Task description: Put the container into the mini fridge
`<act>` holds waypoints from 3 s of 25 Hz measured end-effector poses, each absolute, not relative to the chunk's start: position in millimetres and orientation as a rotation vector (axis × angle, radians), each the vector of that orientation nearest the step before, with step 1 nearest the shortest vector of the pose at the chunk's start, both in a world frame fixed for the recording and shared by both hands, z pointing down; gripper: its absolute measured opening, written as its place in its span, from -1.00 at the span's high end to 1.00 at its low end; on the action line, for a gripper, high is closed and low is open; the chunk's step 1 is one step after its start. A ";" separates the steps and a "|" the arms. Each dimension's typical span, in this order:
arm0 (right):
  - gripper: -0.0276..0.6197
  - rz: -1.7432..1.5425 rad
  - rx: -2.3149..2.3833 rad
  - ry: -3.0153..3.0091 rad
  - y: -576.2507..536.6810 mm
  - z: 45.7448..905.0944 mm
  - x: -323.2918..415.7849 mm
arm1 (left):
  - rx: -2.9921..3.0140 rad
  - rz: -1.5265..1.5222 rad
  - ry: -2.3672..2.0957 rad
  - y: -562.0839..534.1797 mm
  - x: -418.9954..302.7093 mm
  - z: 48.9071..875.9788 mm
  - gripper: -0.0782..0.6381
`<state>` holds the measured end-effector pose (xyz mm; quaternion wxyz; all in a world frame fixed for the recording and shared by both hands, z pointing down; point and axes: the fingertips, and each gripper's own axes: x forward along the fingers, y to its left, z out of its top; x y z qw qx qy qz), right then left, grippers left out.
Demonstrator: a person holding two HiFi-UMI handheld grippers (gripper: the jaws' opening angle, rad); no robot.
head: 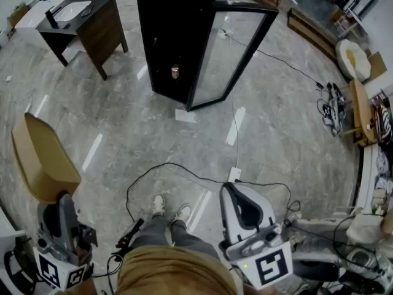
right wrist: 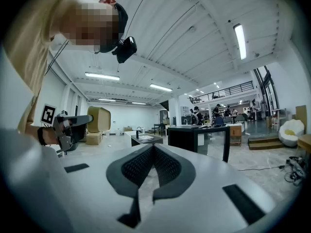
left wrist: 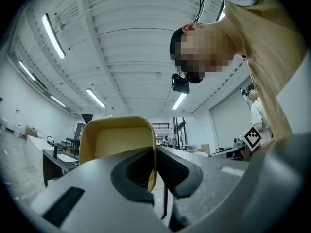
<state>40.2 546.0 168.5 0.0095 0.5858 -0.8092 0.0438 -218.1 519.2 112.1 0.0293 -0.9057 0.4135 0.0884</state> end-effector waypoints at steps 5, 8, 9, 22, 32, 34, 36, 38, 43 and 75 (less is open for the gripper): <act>0.91 0.120 1.798 -2.554 549.8 169.8 24.9 | -2.785 0.261 1.308 529.4 -229.5 123.0 0.74; 0.91 0.115 1.784 -2.554 555.4 166.1 22.0 | -2.787 0.282 1.322 533.4 -232.1 121.9 0.74; 0.91 0.114 1.789 -2.552 557.6 165.1 23.3 | -2.787 0.290 1.320 535.2 -231.4 120.8 0.74; 0.91 0.103 1.718 -2.656 563.0 161.4 17.2 | -2.720 0.300 1.296 546.1 -226.4 99.4 0.74; 0.91 0.087 1.743 -2.664 552.8 149.0 39.6 | -2.680 0.417 1.306 536.4 -206.5 70.1 0.74; 0.91 0.077 1.751 -2.681 549.1 146.7 46.0 | -2.664 0.430 1.301 536.3 -200.0 65.3 0.74; 0.91 0.083 1.751 -2.688 542.7 147.0 51.3 | -2.653 0.420 1.308 534.7 -197.0 63.6 0.74; 0.91 0.094 1.743 -2.687 534.2 147.6 53.2 | -2.646 0.400 1.329 528.7 -199.4 64.8 0.74; 0.91 0.087 1.728 -2.694 497.4 148.1 49.8 | -2.638 0.386 1.371 493.4 -209.9 70.1 0.74; 0.91 0.003 1.913 -2.518 226.1 105.1 -20.5 | -2.813 0.442 1.142 180.8 -271.8 70.1 0.74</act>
